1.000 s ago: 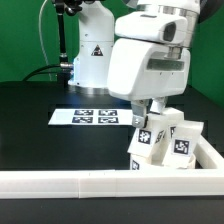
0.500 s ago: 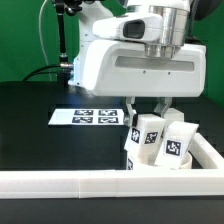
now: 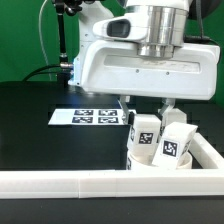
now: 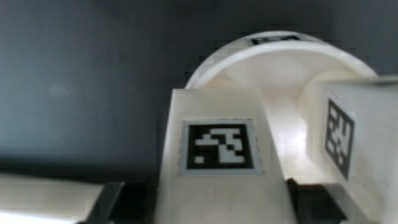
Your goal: Assemble stool
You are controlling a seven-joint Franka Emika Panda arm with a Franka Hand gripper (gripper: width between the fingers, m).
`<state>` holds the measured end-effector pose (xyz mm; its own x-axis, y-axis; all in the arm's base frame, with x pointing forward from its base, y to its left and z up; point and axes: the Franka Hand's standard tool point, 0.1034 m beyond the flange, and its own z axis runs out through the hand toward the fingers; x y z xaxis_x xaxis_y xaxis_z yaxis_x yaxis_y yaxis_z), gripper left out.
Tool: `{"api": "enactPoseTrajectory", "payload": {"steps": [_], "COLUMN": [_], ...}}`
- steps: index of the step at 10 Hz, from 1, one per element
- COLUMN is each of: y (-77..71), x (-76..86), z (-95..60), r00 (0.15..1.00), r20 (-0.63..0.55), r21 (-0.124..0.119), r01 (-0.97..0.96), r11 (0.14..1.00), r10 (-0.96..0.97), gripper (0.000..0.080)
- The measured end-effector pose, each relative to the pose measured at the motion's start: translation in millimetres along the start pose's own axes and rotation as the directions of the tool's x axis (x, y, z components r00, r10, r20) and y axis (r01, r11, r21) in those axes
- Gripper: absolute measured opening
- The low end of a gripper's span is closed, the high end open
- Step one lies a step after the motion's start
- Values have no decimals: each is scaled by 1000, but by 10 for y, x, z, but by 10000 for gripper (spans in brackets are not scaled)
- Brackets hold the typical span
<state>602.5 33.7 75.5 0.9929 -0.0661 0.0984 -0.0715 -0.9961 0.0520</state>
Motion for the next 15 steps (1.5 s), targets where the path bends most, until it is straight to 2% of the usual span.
{"api": "enactPoseTrajectory", "payload": {"steps": [1, 3, 7, 9, 11, 13, 15], "y": [15, -10, -32, -25, -40, -133, -213], "x": [4, -13, -16, -17, -24, -36, -39], "z": [0, 16, 16, 19, 21, 15, 11], "r00": [997, 959, 878, 796, 645, 438, 145], "r20": [0, 8, 12, 19, 34, 50, 77], "r21": [12, 18, 19, 22, 25, 23, 26], "r01": [-82, -284, -479, -606, -765, -899, -989], "r11": [997, 959, 878, 795, 644, 437, 143], "r10": [82, 284, 479, 605, 764, 898, 986], "gripper": [343, 343, 343, 343, 343, 343, 343]}}
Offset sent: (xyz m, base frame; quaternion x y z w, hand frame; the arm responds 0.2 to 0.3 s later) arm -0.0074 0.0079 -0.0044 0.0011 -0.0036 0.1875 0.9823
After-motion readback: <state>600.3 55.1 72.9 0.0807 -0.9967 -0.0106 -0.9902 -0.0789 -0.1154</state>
